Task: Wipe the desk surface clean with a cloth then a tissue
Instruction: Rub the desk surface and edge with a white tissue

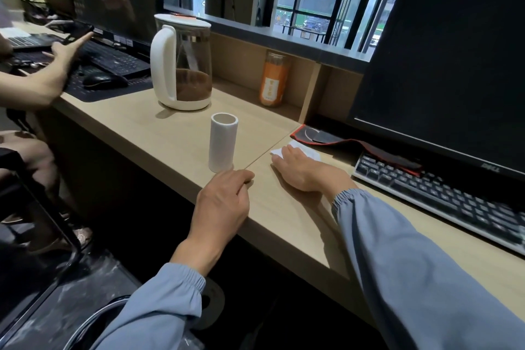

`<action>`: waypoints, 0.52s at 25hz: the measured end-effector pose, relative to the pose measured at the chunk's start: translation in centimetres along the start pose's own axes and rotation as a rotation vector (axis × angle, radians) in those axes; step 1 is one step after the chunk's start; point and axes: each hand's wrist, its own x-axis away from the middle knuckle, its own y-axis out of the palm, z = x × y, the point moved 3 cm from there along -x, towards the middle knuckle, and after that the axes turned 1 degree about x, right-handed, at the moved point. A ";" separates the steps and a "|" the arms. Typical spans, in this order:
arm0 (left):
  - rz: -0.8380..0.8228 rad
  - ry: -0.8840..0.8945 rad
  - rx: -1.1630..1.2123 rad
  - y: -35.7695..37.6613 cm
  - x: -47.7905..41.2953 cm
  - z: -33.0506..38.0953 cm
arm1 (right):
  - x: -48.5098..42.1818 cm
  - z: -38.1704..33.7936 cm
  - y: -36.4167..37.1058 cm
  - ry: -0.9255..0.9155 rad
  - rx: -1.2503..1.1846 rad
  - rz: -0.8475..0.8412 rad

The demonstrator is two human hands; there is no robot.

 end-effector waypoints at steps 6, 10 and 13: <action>-0.017 -0.003 -0.001 -0.1 -0.2 0.1 | -1.9 0.5 -2.1 0.066 0.039 0.113; -0.023 -0.033 -0.001 -0.1 -0.3 0.3 | 1.1 0.4 -1.0 0.042 0.023 0.025; -0.023 -0.035 -0.008 -0.1 0.1 0.5 | 4.3 1.1 0.9 -0.026 -0.029 -0.023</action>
